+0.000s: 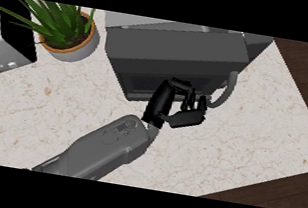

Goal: Pick up the milk, place it into the microwave and close the microwave

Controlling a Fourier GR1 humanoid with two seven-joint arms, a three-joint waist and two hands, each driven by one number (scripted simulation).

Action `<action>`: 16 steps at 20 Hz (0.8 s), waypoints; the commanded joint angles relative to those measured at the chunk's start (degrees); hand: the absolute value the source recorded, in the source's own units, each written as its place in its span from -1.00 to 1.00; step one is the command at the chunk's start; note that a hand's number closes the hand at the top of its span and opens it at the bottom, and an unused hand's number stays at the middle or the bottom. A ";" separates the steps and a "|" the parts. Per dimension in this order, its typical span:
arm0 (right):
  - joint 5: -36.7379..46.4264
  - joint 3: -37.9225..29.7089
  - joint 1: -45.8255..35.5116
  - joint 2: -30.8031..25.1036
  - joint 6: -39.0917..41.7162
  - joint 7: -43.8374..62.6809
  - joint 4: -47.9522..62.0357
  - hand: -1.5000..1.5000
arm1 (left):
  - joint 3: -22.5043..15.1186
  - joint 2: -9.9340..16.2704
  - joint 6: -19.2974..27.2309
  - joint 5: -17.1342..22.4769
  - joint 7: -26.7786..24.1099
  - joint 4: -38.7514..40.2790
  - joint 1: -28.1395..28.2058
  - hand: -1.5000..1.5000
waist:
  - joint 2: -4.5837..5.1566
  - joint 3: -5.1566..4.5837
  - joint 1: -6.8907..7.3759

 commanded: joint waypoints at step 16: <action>-4.24 -4.18 -4.86 -5.35 1.32 2.65 3.78 -1.00 | 3.28 0.04 -1.52 7.47 -7.32 6.90 -8.03 1.00 | 0.86 0.20 -1.13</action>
